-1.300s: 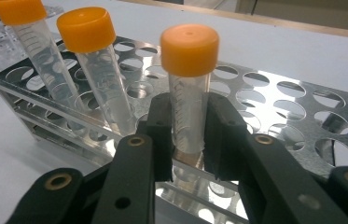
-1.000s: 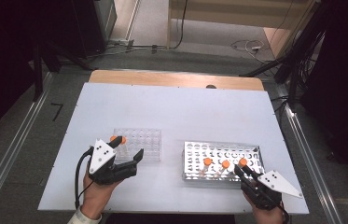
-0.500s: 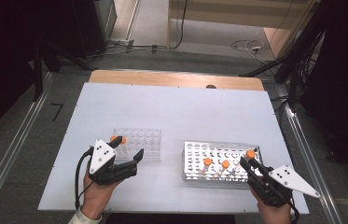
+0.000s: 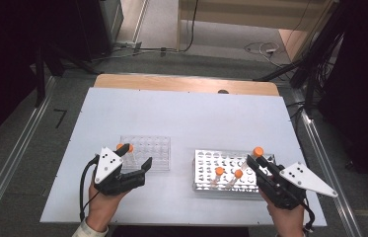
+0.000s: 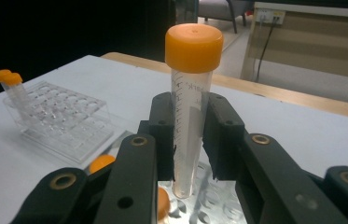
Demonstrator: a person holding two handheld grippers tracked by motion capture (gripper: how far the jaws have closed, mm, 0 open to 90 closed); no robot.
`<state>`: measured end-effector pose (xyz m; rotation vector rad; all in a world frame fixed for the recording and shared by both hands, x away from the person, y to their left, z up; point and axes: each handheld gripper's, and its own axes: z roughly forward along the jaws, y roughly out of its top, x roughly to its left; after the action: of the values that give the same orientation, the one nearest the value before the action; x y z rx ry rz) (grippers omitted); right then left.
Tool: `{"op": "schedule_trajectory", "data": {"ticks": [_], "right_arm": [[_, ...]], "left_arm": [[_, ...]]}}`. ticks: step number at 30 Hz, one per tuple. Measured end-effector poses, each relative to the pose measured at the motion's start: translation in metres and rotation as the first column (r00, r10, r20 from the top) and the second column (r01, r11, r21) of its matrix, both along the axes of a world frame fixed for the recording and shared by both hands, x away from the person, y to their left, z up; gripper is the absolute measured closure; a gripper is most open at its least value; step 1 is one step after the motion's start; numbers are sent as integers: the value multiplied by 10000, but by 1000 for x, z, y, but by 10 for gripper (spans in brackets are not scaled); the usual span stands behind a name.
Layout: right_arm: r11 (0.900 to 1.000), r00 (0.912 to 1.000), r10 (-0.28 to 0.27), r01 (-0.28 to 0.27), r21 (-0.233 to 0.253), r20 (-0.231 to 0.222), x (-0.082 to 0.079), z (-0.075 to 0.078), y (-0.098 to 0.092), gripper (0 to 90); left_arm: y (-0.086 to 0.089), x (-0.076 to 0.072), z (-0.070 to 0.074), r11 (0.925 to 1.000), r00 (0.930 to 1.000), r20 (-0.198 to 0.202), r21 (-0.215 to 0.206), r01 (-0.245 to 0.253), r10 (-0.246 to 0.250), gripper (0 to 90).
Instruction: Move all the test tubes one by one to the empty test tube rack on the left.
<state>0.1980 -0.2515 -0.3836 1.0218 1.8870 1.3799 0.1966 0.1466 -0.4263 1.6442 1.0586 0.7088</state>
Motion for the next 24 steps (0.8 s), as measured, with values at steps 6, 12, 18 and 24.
{"op": "schedule_trajectory", "data": {"ticks": [6,12,18,24], "right_arm": [[9989,9989,463,-464,-70,-93,10,5,23,722],[9948,9942,970,-983,-252,-457,22,7,48,722],[9879,9871,1491,-1513,-342,-588,28,5,73,722],[9768,9757,2038,-2082,-507,-803,29,0,98,722]], "left_arm": [[2,0,0,10000,10000,0,-44,-80,80,202],[3,0,0,9999,10000,-20,-56,-98,97,202],[5,0,0,9999,9999,-42,-122,-101,100,203],[5,-1,2,9999,10000,-25,-136,-52,51,211]]}}
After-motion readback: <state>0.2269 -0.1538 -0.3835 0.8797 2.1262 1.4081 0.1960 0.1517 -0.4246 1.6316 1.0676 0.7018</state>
